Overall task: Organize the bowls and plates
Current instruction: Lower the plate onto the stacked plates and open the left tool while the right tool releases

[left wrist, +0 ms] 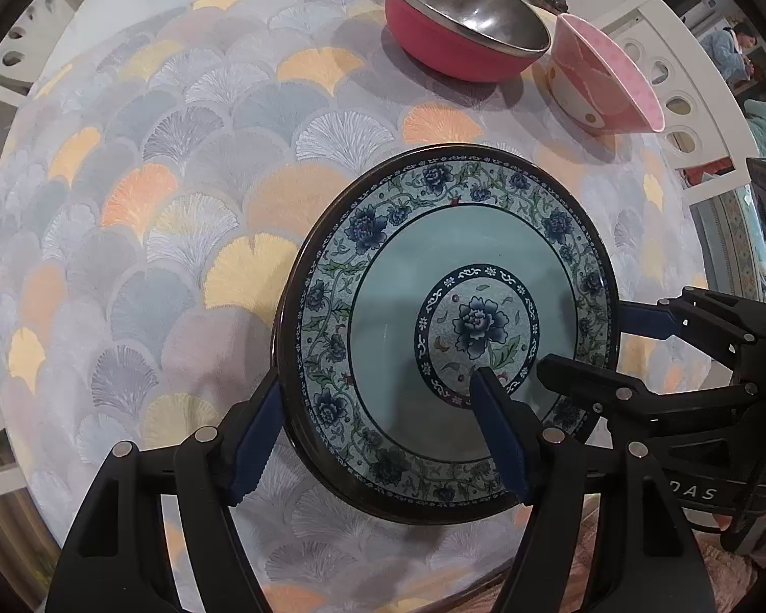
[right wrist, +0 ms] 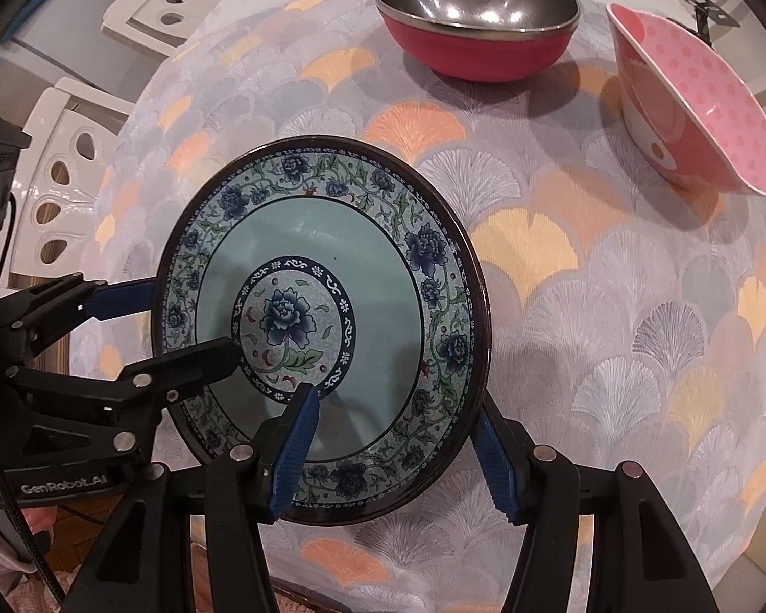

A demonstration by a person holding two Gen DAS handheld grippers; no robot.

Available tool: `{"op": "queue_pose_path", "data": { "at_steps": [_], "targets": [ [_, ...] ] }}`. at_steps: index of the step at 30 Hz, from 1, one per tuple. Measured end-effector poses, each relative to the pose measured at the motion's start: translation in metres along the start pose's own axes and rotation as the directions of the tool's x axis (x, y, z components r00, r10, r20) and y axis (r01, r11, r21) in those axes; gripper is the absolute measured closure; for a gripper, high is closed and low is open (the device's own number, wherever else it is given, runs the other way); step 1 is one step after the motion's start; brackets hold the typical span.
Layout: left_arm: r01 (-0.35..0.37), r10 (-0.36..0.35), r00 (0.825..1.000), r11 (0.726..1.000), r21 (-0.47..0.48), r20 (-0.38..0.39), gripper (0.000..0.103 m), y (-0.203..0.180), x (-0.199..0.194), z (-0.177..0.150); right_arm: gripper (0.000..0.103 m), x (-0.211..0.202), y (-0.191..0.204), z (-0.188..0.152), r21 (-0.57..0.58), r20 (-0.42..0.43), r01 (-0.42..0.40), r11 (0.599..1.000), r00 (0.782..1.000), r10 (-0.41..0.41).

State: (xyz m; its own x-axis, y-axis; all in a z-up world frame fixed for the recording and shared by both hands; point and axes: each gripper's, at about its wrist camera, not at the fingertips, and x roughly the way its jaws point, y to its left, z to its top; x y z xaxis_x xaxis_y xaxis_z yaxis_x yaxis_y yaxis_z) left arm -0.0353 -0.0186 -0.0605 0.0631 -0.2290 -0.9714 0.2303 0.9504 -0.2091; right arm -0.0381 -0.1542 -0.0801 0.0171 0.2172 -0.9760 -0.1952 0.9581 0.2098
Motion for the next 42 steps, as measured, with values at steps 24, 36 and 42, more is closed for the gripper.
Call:
{"op": "queue_pose_path", "data": {
  "at_steps": [24, 36, 42],
  "targets": [
    [-0.002, 0.002, 1.0, 1.0, -0.01, -0.016, 0.034, -0.001, 0.002, 0.0, 0.045, 0.004, 0.001, 0.009, 0.017, -0.027, 0.009, 1.0, 1.0, -0.009],
    [-0.007, 0.007, 1.0, 1.0, -0.023, -0.002, 0.033, 0.002, -0.004, 0.002, 0.044, -0.012, -0.007, 0.015, 0.033, 0.003, 0.001, 0.999, 1.0, -0.001],
    [-0.011, 0.012, 1.0, 0.999, -0.042, 0.019, 0.033, 0.007, -0.011, 0.006, 0.044, -0.01, -0.015, 0.015, 0.064, -0.011, -0.001, 0.998, 1.0, 0.002]
  ]
}}
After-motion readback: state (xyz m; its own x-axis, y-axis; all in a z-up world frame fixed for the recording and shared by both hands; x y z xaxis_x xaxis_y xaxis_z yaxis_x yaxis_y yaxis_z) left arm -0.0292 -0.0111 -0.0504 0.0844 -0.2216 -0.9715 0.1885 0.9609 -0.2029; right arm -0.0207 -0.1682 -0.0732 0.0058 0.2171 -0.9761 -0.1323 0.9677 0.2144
